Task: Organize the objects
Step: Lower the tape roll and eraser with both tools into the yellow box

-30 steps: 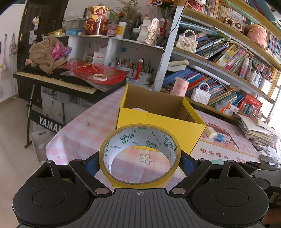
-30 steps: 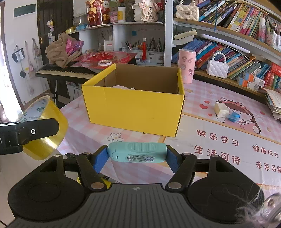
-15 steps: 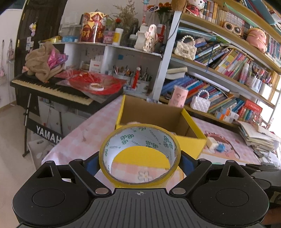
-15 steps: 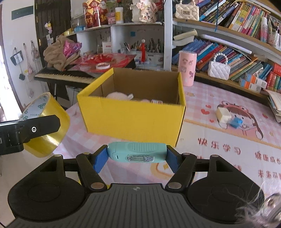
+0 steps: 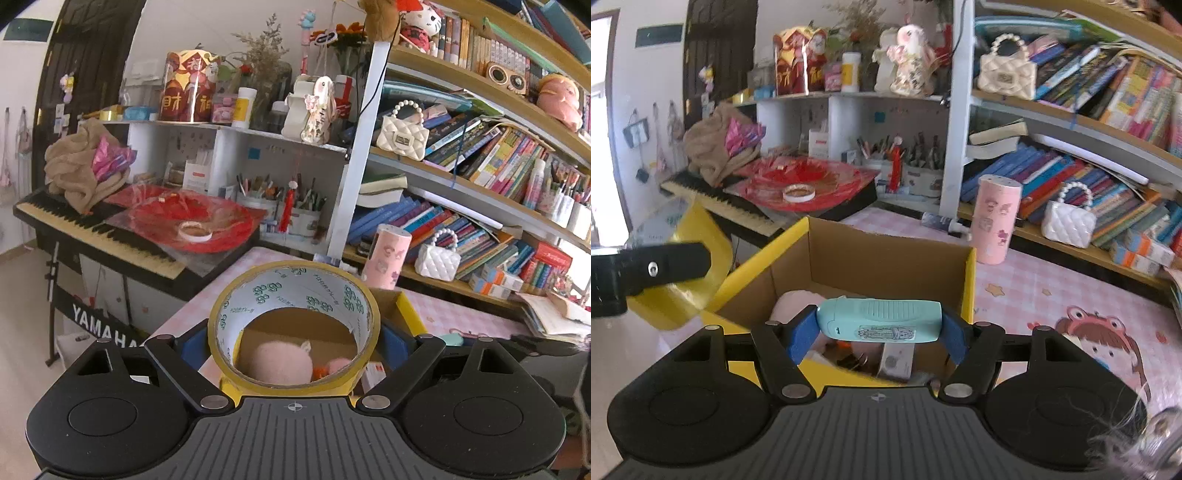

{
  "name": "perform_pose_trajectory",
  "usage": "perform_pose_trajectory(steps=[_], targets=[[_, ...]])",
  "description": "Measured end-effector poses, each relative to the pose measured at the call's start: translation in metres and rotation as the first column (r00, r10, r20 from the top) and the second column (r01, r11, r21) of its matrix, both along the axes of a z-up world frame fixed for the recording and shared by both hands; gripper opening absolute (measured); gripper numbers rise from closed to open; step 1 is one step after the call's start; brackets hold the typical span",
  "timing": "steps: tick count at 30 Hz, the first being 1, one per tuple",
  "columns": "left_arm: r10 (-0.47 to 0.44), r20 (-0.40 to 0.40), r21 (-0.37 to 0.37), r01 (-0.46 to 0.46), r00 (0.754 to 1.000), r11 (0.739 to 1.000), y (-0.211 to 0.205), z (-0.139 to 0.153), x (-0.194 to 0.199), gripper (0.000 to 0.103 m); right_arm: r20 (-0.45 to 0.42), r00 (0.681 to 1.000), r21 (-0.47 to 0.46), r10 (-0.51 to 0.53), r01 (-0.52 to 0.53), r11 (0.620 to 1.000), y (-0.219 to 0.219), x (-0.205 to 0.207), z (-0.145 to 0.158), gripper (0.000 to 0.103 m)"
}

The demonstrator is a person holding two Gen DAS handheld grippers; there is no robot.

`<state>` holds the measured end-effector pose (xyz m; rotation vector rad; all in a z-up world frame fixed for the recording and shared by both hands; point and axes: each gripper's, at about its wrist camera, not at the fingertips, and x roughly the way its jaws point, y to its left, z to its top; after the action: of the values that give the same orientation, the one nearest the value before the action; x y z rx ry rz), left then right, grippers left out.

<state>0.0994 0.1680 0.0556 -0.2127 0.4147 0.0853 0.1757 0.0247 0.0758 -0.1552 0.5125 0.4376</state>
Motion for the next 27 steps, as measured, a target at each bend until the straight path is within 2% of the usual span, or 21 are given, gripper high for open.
perform_pose_trajectory(steps=[8, 16, 22, 27], targets=[[0.019, -0.039, 0.014, -0.019, 0.999, 1.000, -0.011, -0.007, 0.040, 0.091, -0.109, 0.988, -0.068, 0.114, -0.121, 0.990, 0.013, 0.055, -0.025, 0.067], [0.034, -0.096, 0.011, -0.033, 0.995, 0.999, -0.015, -0.019, 0.068, 0.091, -0.251, 0.946, -0.083, 0.204, -0.231, 0.969, 0.020, 0.086, -0.047, 0.067], [0.039, -0.141, 0.005, -0.038, 0.989, 0.999, -0.019, -0.029, 0.082, 0.091, -0.243, 0.942, -0.088, 0.232, -0.259, 0.962, 0.019, 0.090, -0.049, 0.068], [0.039, -0.177, 0.017, -0.037, 0.983, 0.999, -0.022, -0.037, 0.090, 0.091, -0.240, 0.941, -0.071, 0.236, -0.260, 0.963, 0.014, 0.090, -0.050, 0.075]])
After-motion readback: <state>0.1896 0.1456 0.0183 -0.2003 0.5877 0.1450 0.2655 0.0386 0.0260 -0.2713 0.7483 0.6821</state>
